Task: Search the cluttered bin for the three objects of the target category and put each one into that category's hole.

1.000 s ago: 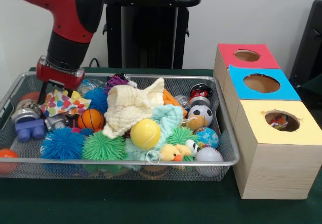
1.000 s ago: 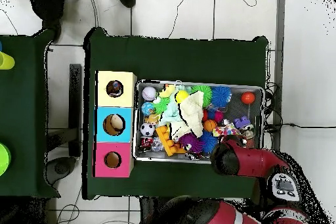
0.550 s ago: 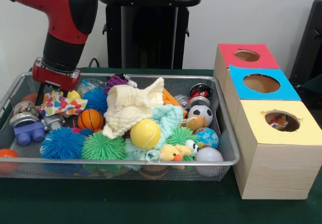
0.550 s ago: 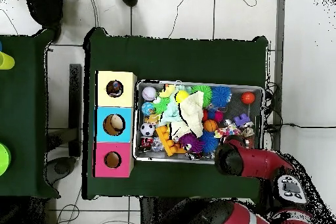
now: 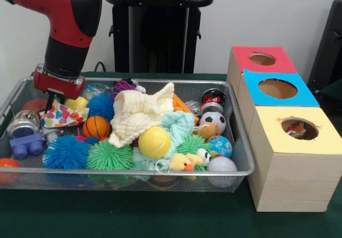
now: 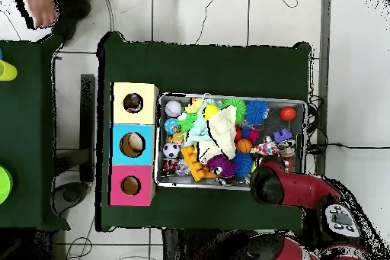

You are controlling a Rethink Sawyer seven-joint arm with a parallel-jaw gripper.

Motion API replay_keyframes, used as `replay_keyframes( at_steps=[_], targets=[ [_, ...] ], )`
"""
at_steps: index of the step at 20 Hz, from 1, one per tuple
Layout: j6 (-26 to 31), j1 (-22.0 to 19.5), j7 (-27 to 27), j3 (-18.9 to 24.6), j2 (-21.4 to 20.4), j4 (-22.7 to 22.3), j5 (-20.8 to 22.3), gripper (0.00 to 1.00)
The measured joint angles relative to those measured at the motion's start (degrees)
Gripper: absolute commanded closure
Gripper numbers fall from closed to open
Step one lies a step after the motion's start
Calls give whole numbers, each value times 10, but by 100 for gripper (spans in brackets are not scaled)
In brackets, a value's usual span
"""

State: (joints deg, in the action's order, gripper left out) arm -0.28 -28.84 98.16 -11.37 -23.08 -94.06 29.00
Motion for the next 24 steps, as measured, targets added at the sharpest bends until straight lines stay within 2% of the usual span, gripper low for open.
replay_keyframes(
  at_steps=[9,15,24],
  targets=[
    [1,-13,0,19,-20,-15,0,100],
    [25,-20,0,55,-62,-44,-2,100],
    [75,-14,0,92,-113,-56,-20,100]
  ],
)
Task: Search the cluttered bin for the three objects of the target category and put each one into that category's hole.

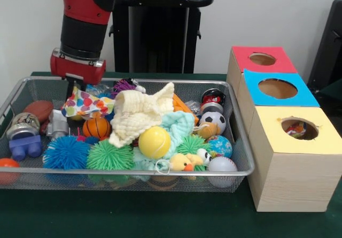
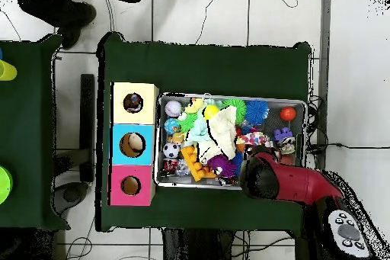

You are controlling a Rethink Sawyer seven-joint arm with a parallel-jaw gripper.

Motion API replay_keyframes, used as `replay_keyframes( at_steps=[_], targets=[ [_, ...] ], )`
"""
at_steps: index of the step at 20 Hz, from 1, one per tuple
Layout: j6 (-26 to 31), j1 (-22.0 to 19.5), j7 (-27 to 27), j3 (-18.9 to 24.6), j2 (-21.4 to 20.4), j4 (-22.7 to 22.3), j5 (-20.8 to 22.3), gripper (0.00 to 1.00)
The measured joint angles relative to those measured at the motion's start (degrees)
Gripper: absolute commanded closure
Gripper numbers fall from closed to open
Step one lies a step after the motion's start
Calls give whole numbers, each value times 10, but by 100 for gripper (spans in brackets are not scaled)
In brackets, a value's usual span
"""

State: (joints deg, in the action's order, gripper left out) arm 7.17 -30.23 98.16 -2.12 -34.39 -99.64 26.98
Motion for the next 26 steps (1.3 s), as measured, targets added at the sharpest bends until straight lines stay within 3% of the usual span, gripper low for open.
replay_keyframes(
  at_steps=[14,26],
  targets=[
    [32,32,0,11,-73,-4,-37,100],
    [89,113,0,8,-100,-4,-100,100]
  ],
)
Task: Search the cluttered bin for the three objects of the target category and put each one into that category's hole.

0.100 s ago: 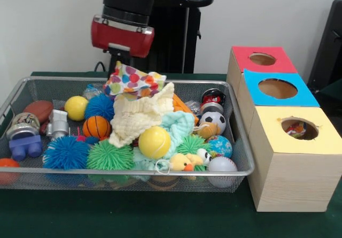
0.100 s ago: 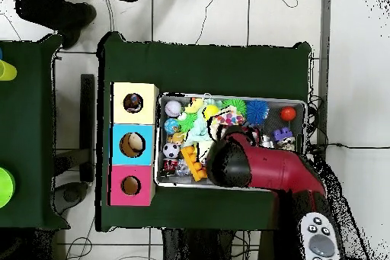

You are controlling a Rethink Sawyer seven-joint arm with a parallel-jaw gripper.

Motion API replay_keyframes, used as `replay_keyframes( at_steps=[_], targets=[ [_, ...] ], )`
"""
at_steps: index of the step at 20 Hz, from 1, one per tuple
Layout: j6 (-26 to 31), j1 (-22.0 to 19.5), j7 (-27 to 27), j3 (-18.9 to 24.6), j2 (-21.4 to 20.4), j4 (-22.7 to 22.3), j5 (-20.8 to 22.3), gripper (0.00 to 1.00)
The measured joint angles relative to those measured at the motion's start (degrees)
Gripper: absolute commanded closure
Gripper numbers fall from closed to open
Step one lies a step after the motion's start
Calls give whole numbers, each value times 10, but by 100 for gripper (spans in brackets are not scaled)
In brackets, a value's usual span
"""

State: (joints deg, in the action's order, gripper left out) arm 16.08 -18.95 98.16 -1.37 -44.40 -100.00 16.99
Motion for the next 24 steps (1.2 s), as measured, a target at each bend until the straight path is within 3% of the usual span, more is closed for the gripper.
replay_keyframes(
  at_steps=[5,13,24],
  targets=[
    [21,42,0,-2,0,4,-35,100],
    [54,72,0,-4,0,19,-80,100],
    [174,103,0,-41,-1,85,-133,100]
  ],
)
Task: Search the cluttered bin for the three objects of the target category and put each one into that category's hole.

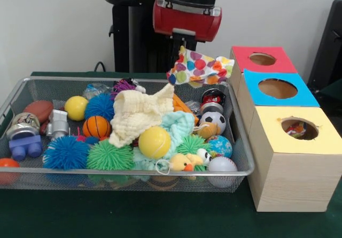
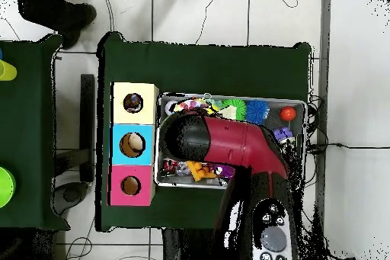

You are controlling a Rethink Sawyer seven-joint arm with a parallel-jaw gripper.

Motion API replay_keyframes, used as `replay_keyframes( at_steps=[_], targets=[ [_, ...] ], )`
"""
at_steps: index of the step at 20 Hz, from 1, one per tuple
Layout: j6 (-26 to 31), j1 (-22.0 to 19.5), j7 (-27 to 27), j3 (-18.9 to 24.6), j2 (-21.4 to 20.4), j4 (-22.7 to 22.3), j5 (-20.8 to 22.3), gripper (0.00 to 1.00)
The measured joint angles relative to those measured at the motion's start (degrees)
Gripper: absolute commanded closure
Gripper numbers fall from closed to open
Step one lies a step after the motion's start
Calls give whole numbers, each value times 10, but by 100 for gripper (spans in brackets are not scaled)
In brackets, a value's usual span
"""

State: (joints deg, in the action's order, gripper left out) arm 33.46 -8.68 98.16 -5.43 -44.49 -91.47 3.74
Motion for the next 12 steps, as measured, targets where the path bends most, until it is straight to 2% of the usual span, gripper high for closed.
replay_keyframes(
  at_steps=[5,7,12],
  targets=[
    [47,20,1,-22,9,47,-16,100],
    [66,36,7,-38,21,83,-27,100],
    [71,60,30,-58,43,127,-44,100]
  ],
)
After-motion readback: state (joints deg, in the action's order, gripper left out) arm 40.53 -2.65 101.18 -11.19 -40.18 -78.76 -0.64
